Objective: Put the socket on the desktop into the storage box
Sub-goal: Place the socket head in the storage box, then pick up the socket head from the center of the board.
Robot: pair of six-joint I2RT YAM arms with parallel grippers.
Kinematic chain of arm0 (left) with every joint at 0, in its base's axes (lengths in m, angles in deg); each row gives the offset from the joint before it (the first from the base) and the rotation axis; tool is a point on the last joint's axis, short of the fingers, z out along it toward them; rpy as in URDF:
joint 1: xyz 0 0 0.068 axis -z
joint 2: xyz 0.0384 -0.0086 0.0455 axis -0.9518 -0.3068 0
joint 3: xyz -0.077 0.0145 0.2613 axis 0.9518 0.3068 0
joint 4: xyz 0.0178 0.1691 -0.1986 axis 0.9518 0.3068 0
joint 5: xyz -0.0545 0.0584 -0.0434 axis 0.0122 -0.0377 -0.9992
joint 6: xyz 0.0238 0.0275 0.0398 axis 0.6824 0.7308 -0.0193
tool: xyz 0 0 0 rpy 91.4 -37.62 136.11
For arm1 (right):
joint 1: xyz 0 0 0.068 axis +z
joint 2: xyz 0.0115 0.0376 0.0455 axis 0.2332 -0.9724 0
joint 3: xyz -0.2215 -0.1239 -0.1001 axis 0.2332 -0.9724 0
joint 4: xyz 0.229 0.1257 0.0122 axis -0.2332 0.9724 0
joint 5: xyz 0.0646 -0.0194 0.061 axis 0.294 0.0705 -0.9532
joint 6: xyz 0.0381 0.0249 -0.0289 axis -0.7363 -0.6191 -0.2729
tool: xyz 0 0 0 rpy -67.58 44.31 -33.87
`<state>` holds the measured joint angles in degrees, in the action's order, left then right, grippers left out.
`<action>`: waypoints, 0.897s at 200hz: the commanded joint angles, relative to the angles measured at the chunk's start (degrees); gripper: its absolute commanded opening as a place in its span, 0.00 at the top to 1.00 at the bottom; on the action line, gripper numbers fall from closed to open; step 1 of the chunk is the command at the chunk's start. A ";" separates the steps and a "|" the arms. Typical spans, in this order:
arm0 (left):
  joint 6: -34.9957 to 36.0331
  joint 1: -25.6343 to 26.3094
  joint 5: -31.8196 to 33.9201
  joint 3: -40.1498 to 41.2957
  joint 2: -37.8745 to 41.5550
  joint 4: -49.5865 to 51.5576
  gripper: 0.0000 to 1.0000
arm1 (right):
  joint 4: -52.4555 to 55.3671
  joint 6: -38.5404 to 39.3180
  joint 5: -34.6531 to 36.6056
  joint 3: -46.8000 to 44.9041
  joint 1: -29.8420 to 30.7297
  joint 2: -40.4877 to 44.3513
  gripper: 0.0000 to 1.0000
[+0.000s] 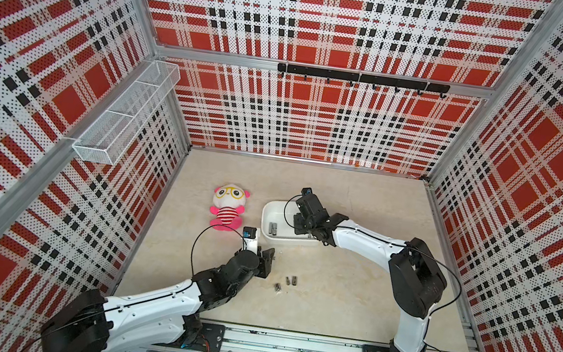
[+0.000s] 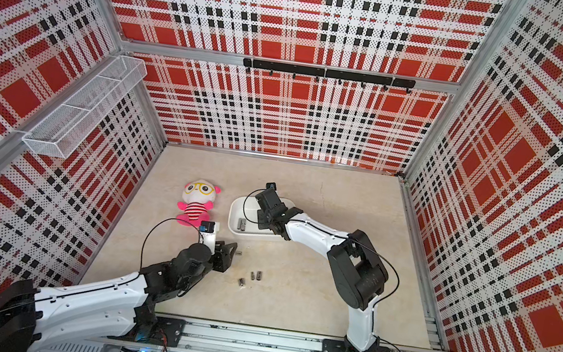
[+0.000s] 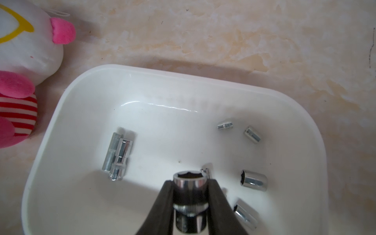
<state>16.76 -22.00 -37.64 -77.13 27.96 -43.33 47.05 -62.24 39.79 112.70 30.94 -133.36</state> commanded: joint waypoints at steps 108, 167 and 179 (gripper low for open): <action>1.67 1.20 2.86 0.67 4.11 -0.07 0.46 | 1.50 0.30 1.84 -4.49 -1.33 6.44 0.55; 2.76 1.20 2.47 0.73 3.07 -0.46 0.46 | 0.64 2.46 1.21 -20.57 -0.83 29.00 0.53; 2.85 1.20 1.79 0.51 2.63 -0.48 0.45 | -0.64 3.05 1.11 -24.40 -0.83 33.64 0.52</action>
<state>18.11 -21.04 -35.04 -77.03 31.31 -43.14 47.64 -60.75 40.91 95.22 29.89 -107.28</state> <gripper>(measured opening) 0.545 0.472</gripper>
